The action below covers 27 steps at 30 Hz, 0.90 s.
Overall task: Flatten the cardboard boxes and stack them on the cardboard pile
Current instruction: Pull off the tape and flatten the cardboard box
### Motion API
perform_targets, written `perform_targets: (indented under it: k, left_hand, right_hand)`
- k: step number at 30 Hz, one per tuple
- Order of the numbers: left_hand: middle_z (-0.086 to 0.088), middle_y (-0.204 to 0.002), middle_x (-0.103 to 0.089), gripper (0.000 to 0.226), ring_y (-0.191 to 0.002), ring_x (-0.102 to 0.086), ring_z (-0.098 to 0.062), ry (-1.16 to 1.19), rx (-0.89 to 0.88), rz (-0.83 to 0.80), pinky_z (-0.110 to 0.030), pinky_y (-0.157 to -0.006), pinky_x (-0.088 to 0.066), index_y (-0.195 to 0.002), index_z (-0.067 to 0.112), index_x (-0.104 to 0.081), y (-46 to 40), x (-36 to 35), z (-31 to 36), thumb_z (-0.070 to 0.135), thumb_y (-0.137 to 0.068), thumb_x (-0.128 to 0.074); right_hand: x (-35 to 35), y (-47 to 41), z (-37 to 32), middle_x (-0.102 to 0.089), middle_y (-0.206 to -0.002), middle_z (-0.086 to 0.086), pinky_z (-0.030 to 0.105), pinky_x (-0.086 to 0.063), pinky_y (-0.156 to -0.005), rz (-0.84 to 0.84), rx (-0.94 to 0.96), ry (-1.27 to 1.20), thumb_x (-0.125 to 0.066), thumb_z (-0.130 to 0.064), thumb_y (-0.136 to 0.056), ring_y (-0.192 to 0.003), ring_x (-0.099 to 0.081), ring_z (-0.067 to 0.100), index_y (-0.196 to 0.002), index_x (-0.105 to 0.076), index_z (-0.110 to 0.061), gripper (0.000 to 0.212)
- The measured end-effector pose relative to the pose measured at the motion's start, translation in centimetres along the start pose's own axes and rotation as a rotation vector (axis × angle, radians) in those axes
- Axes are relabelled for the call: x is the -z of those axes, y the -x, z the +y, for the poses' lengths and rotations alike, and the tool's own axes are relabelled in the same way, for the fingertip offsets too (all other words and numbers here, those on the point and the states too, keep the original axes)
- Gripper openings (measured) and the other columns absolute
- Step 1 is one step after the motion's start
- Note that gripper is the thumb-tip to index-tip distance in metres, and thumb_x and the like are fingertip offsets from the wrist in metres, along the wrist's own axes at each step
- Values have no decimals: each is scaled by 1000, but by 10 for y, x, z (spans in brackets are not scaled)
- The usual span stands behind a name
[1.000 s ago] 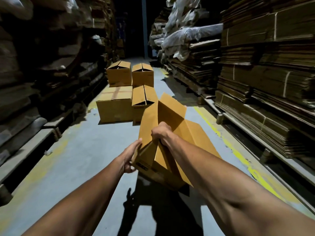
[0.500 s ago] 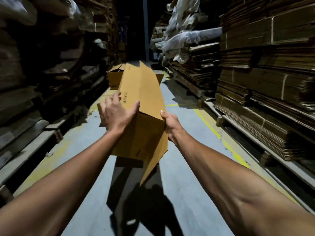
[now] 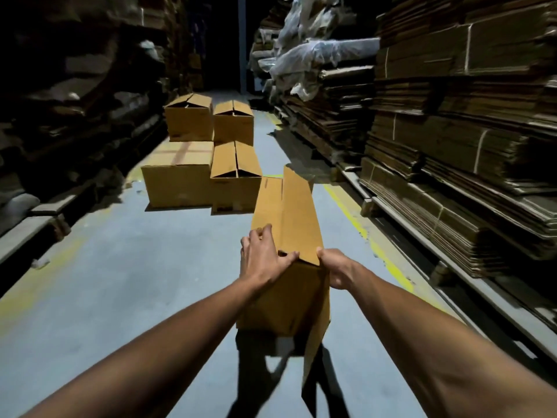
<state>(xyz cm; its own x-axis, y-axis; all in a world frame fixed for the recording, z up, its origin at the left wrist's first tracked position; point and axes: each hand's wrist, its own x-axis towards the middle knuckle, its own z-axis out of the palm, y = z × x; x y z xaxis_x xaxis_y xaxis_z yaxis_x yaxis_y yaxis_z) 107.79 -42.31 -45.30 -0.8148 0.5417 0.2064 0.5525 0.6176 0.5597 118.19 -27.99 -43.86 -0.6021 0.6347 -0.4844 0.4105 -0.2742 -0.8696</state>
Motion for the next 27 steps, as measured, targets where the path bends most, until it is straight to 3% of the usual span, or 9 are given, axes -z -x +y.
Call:
perform_targets:
  k: [4,8,13,15,17,19,21,23,27]
  left_hand:
    - [-14,-159,-32,105,-144,-28,-36,-47,6,39,-51,-116,-31,-156,22,-30,-4,-20,16,83,-78,-64]
    - [-18,-167,-18,128,-150,-24,-43,-136,124,-30,-57,-117,-30,-161,21,-18,-19,-24,19,94,-65,-64]
    - [-13,-147,-51,136,-129,-55,-40,105,322,-211,-56,-99,-54,-155,19,-20,-37,-27,1,93,-53,-72]
    - [-10,-143,-54,128,-126,-58,-38,69,285,-200,-55,-97,-55,-154,20,-22,-31,-27,12,90,-59,-72]
    - [-9,-143,-54,118,-128,-56,-37,59,256,-192,-56,-99,-53,-154,21,-24,-22,-27,30,85,-67,-73]
    - [-9,-143,-54,103,-129,-55,-38,64,178,-189,-59,-100,-52,-152,23,-28,-15,-31,41,78,-75,-70]
    - [-5,-139,-57,87,-126,-58,-35,153,95,-201,-58,-97,-55,-150,28,-33,-10,-34,42,71,-82,-67]
    - [-2,-136,-58,72,-120,-61,-29,289,53,-214,-49,-92,-59,-150,32,-38,-6,-32,37,64,-90,-64]
    - [-1,-140,-57,34,-114,-56,-19,611,124,-243,-29,-80,-57,-139,37,-61,-16,-21,17,44,-106,-54]
  right_hand:
    - [6,-12,7,-59,-90,7,34,-51,-78,103,-9,63,-33,-33,-114,-80,-60,21,-109,-51,-8,31]
    - [13,-49,15,-66,-124,14,40,-52,-98,232,-20,219,-33,-46,-109,-111,-64,35,-132,-59,-9,51]
    - [10,-37,12,-48,-142,16,46,-41,-104,519,151,663,-48,-26,-107,-126,-52,39,-142,-44,-13,38]
    - [6,-35,7,-41,-142,15,50,-41,-105,514,252,783,-52,-15,-102,-125,-48,38,-142,-40,-22,42]
    - [2,-37,-1,-41,-146,14,54,-41,-107,464,215,725,-48,-29,-101,-128,-47,40,-148,-40,-23,47]
    - [5,-50,-10,-42,-153,17,62,-32,-113,446,123,644,-34,-74,-91,-136,-43,45,-156,-35,-21,84]
    - [15,-64,-19,-41,-158,17,69,-25,-115,384,37,642,-20,-113,-50,-141,-38,49,-159,-35,-21,144]
    - [25,-72,-24,-39,-161,17,69,-29,-115,298,-8,620,-34,-118,-23,-142,-40,48,-162,-29,-22,169]
    - [32,-55,-33,-27,-166,19,69,-38,-111,318,54,774,-57,-109,-9,-145,-36,49,-163,-10,-29,180]
